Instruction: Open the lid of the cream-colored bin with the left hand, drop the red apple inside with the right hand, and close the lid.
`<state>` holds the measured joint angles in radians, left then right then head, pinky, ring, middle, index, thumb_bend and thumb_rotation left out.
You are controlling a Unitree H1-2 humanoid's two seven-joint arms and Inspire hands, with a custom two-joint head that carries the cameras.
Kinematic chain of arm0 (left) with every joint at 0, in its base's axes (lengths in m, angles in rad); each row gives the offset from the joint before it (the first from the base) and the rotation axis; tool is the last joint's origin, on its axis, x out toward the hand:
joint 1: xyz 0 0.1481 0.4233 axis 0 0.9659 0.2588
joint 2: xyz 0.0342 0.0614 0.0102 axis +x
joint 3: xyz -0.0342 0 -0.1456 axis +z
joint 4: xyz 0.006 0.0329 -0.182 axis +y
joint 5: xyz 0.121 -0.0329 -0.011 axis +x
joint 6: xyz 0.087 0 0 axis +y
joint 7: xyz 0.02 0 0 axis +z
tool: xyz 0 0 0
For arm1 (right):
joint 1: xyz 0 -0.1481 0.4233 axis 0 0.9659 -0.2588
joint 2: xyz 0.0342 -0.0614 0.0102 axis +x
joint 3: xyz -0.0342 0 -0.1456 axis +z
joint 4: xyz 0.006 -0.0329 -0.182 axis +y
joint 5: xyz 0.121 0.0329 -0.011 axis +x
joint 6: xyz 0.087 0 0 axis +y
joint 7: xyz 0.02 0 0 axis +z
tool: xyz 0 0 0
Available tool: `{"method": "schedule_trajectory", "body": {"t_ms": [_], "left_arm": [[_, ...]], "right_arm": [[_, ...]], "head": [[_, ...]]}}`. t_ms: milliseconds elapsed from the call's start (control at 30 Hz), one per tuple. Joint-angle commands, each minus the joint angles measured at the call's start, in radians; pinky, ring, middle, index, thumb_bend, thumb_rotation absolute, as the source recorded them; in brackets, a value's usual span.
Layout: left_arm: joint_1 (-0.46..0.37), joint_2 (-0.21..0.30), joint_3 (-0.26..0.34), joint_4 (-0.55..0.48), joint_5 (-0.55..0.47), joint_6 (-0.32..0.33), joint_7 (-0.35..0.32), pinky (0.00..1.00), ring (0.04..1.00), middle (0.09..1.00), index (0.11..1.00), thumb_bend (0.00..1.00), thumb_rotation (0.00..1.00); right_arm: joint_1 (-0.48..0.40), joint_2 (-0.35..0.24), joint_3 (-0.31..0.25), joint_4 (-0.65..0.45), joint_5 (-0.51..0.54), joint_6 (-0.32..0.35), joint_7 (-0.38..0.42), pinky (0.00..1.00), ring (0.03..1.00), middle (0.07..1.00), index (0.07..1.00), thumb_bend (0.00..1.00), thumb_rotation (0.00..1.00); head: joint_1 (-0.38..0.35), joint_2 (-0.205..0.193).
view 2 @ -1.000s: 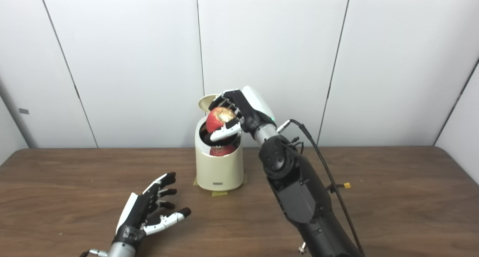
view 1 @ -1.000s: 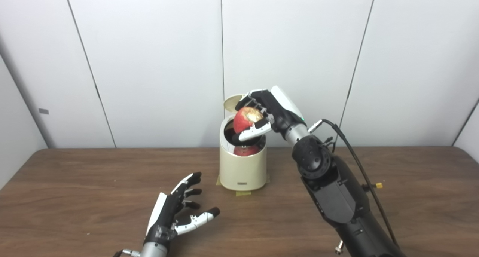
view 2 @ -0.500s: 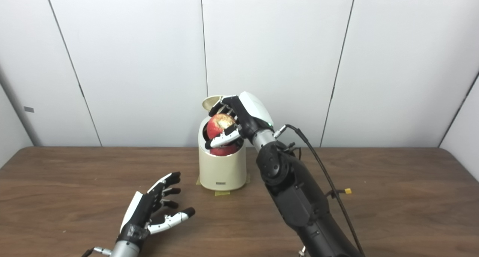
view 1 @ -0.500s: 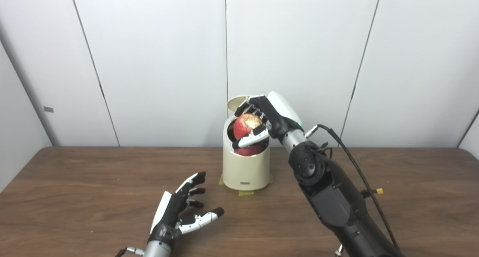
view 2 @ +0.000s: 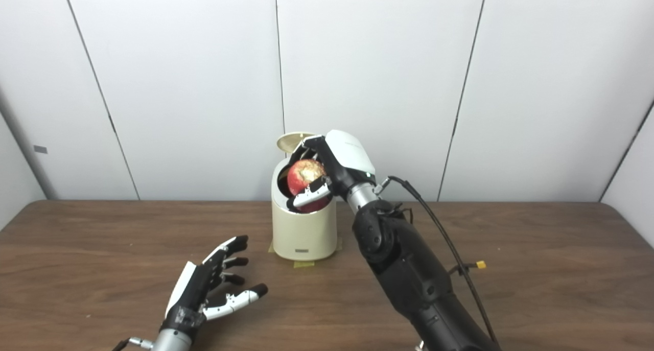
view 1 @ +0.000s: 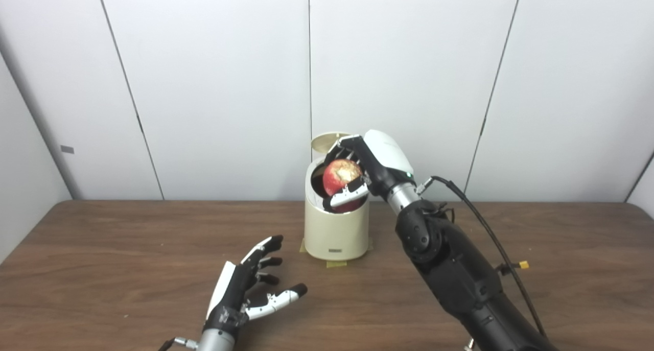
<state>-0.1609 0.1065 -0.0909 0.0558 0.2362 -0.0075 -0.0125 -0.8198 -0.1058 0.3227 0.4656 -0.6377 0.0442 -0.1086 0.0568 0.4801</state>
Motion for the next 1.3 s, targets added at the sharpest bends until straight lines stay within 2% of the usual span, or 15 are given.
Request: {"method": "schedule_trajectory", "body": {"t_ms": [0, 67, 167, 200, 233, 267, 300, 367, 500, 967, 1067, 1267], "left_arm": [[-0.025, -0.003, -0.001, -0.040, -0.001, -0.018, 0.002, 0.64, 0.800, 0.884, 0.886, 0.75, 0.19], [-0.023, -0.002, -0.001, -0.041, 0.001, -0.014, 0.002, 0.66, 0.808, 0.883, 0.889, 0.75, 0.20], [-0.021, -0.003, 0.000, -0.041, -0.003, -0.014, 0.001, 0.68, 0.817, 0.888, 0.891, 0.76, 0.20], [-0.020, -0.003, 0.001, -0.040, -0.005, -0.016, 0.000, 0.67, 0.814, 0.886, 0.890, 0.76, 0.20], [-0.020, -0.004, 0.002, -0.039, -0.012, -0.018, -0.002, 0.67, 0.812, 0.885, 0.890, 0.76, 0.20], [-0.019, -0.003, 0.001, -0.039, -0.012, -0.019, -0.003, 0.67, 0.812, 0.887, 0.891, 0.76, 0.19], [-0.019, -0.003, 0.001, -0.040, -0.013, -0.019, -0.004, 0.66, 0.811, 0.886, 0.890, 0.76, 0.20], [-0.020, 0.000, -0.002, -0.040, -0.006, -0.019, -0.003, 0.66, 0.811, 0.885, 0.889, 0.76, 0.21], [-0.020, 0.002, -0.002, -0.040, -0.004, -0.017, -0.005, 0.67, 0.818, 0.884, 0.890, 0.77, 0.22], [-0.028, 0.004, -0.005, -0.030, 0.001, -0.027, -0.004, 0.67, 0.814, 0.882, 0.887, 0.76, 0.21], [-0.026, 0.004, -0.005, -0.034, 0.000, -0.022, -0.006, 0.68, 0.816, 0.882, 0.888, 0.76, 0.22], [-0.028, 0.008, -0.006, -0.031, 0.001, -0.024, -0.006, 0.67, 0.814, 0.876, 0.887, 0.76, 0.21]], "right_arm": [[-0.057, -0.004, -0.009, -0.009, -0.003, -0.035, -0.034, 0.35, 0.397, 0.504, 0.509, 0.52, 0.00], [-0.058, -0.006, 0.000, -0.006, -0.024, -0.023, -0.040, 0.36, 0.401, 0.502, 0.510, 0.52, 0.00], [-0.060, -0.017, 0.033, -0.016, -0.094, 0.035, -0.028, 0.35, 0.417, 0.524, 0.522, 0.52, 0.00], [-0.059, -0.018, 0.038, -0.019, -0.105, 0.047, -0.024, 0.38, 0.495, 0.602, 0.510, 0.52, 0.07], [-0.058, -0.018, 0.042, -0.021, -0.114, 0.060, -0.021, 0.40, 0.534, 0.643, 0.504, 0.52, 0.10], [-0.057, -0.018, 0.044, -0.022, -0.118, 0.069, -0.020, 0.45, 0.610, 0.705, 0.610, 0.72, 0.09], [-0.056, -0.018, 0.045, -0.023, -0.121, 0.074, -0.020, 0.47, 0.641, 0.728, 0.647, 0.79, 0.09], [-0.054, -0.018, 0.044, -0.025, -0.124, 0.081, -0.020, 0.50, 0.681, 0.756, 0.681, 0.85, 0.08], [-0.052, -0.021, 0.048, -0.027, -0.126, 0.087, -0.019, 0.52, 0.700, 0.775, 0.696, 0.87, 0.08], [-0.037, -0.035, 0.061, -0.065, -0.135, 0.121, 0.015, 0.51, 0.667, 0.738, 0.683, 0.89, 0.07], [-0.021, -0.037, 0.040, -0.096, -0.105, 0.088, 0.004, 0.49, 0.643, 0.716, 0.668, 0.87, 0.09], [0.048, -0.046, -0.023, -0.234, -0.041, 0.036, -0.006, 0.40, 0.528, 0.649, 0.638, 0.80, 0.10]], "head": [[0.001, 0.001], [0.001, 0.002], [0.001, 0.003], [0.001, 0.003], [0.001, 0.002], [-0.001, 0.002], [-0.001, 0.003], [-0.001, 0.003], [0.000, 0.004], [-0.006, 0.003], [-0.005, 0.006], [-0.011, 0.001]]}}
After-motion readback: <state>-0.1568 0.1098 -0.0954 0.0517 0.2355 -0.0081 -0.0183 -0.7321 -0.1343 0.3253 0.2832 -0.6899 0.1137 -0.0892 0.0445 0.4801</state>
